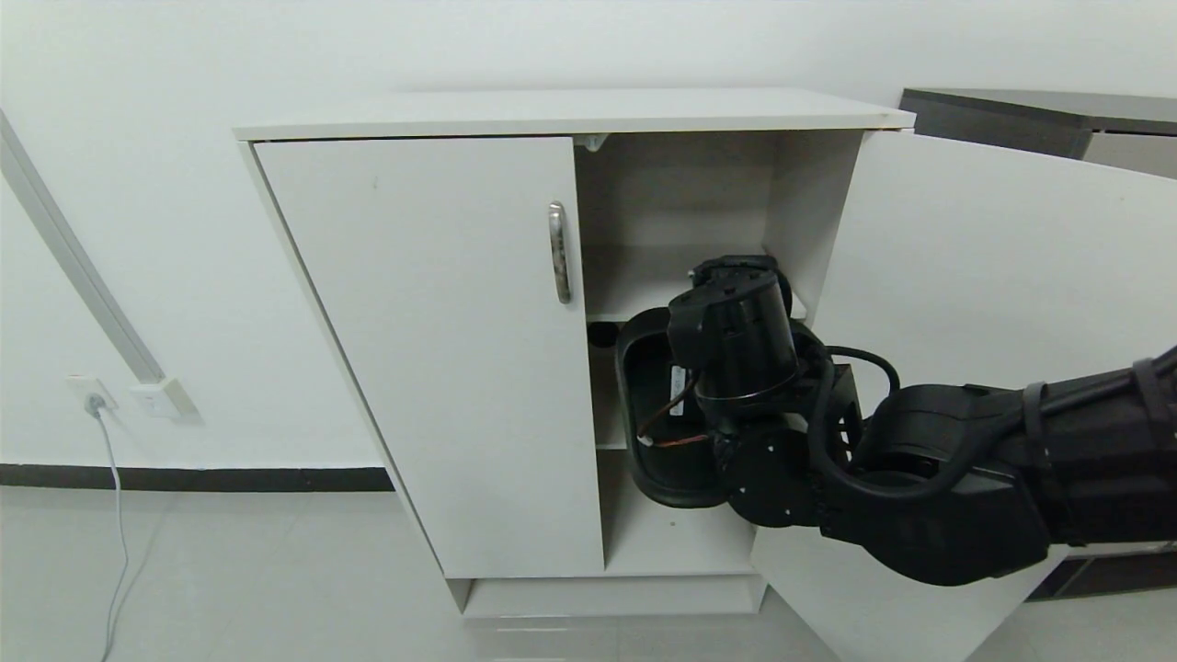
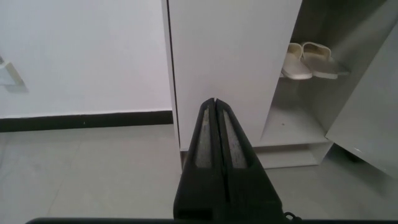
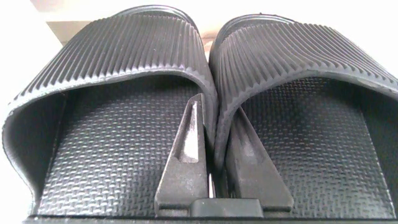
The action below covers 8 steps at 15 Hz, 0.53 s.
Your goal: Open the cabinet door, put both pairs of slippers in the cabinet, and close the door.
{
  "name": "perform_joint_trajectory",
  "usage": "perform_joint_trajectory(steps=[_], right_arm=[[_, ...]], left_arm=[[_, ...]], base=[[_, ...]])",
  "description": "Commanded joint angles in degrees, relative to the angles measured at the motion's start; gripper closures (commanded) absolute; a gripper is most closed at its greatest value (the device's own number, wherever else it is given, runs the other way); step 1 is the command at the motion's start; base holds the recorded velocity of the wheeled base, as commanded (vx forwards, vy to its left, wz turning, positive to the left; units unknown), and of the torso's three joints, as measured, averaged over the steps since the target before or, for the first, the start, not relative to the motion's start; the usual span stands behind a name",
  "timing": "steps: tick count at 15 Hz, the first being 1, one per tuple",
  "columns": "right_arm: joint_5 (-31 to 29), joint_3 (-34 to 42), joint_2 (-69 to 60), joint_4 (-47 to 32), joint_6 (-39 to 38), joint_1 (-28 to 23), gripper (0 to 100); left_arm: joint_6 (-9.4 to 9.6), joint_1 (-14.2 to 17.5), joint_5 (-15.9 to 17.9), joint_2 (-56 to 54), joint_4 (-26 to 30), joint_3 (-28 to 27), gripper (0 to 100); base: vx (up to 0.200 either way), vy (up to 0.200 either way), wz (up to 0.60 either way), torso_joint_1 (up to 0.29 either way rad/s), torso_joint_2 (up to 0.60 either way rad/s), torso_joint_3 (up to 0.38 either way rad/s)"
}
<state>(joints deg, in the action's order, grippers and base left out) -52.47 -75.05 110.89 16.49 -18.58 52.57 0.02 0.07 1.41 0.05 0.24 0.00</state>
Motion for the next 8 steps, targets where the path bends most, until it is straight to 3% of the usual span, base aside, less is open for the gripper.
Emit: perform_joint_trajectory(steps=[1,6,8], right_arm=[[0.0,0.1,-0.2,0.1,0.3,-0.2,100],[0.0,0.3,-0.3,2.8,2.7,-0.8,100],[0.0,0.4,-0.2,3.0,2.7,-0.8,100]], left_arm=[[-0.02,0.0,0.0,0.0,0.0,0.0,100],[0.06,0.0,0.0,0.0,0.0,0.0,100],[0.06,0.0,0.1,0.0,0.0,0.0,100]], base=[[0.0,0.0,0.0,0.0,0.0,0.0],[0.0,0.0,0.0,0.0,0.0,0.0],[0.2,0.0,0.0,0.0,0.0,0.002]])
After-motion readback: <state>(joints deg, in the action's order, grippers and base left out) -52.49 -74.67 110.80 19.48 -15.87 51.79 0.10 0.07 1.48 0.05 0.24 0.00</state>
